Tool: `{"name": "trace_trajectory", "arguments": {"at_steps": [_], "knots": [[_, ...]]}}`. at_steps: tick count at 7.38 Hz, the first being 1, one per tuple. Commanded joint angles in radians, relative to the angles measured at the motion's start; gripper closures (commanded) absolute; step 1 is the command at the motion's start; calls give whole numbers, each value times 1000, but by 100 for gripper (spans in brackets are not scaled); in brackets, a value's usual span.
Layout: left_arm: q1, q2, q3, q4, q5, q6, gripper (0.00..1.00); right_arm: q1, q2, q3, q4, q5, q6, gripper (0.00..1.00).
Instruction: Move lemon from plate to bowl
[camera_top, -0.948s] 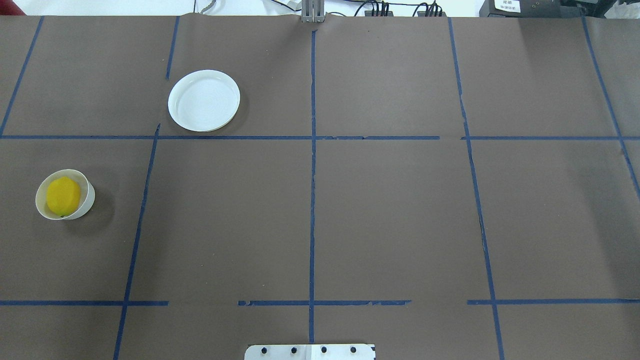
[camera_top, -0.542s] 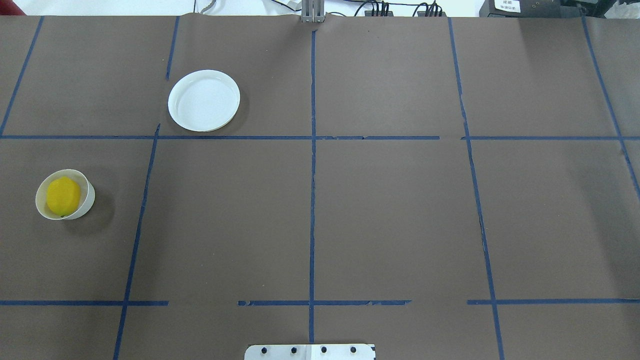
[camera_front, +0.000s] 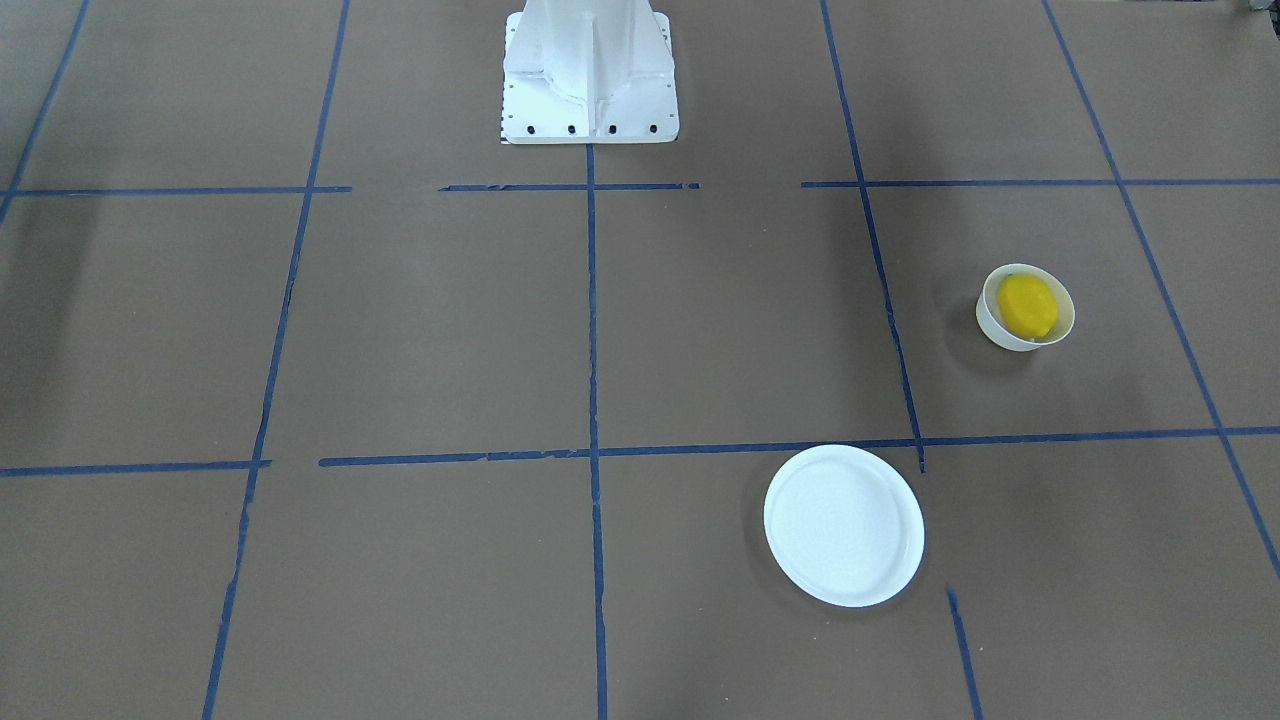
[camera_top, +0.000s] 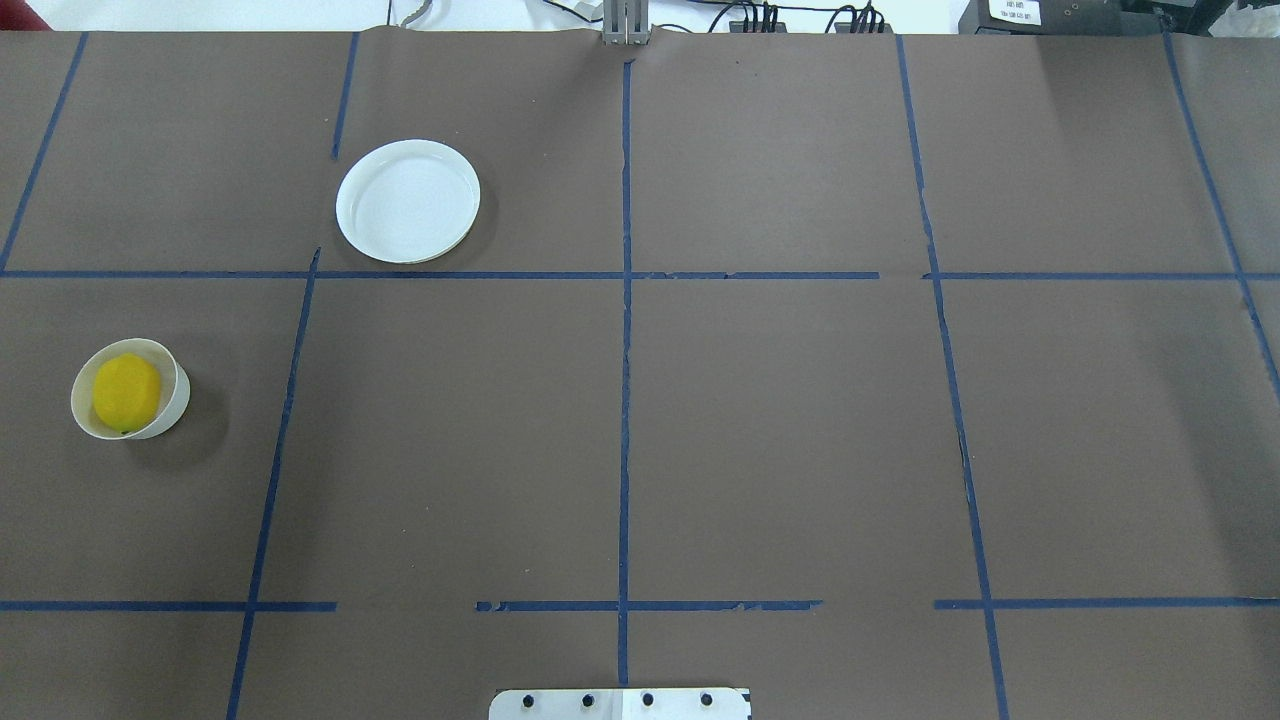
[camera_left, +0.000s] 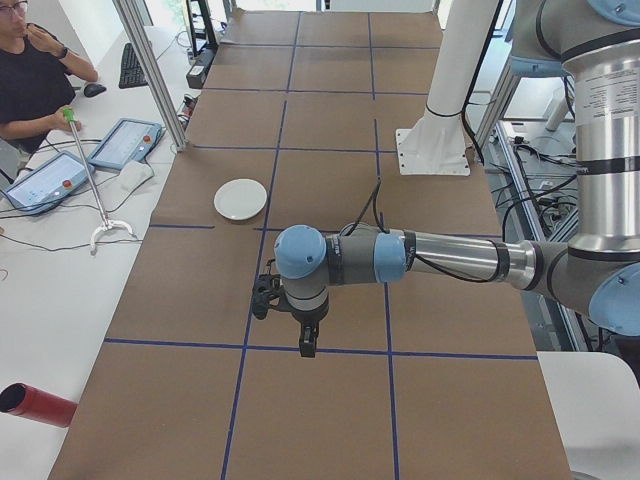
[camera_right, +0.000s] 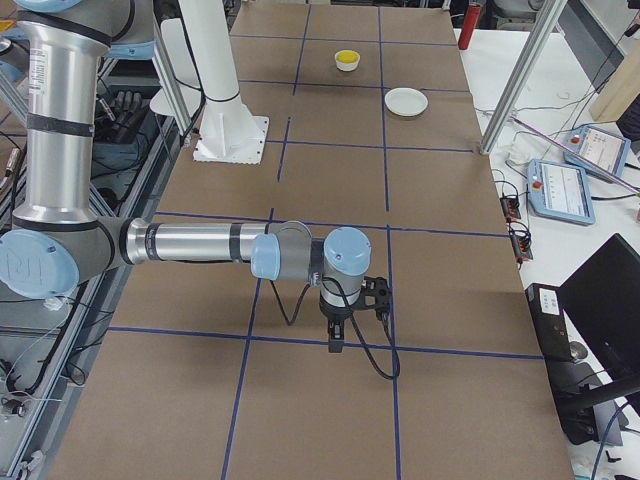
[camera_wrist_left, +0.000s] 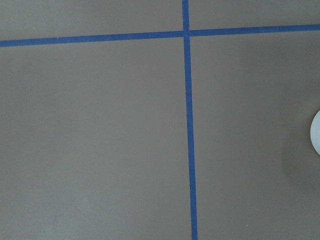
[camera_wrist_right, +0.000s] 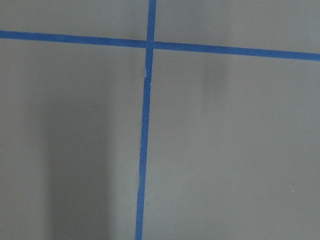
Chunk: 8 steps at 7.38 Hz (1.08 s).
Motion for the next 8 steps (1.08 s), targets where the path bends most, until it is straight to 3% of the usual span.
{"name": "trace_trajectory", "arguments": {"at_steps": [1,8], "knots": [[-3,-27,18,0,2,1,0,0,0,0,0,0,0,0],[0,-59,58,0,6,6,0,0,0,0,0,0,0,0]]}}
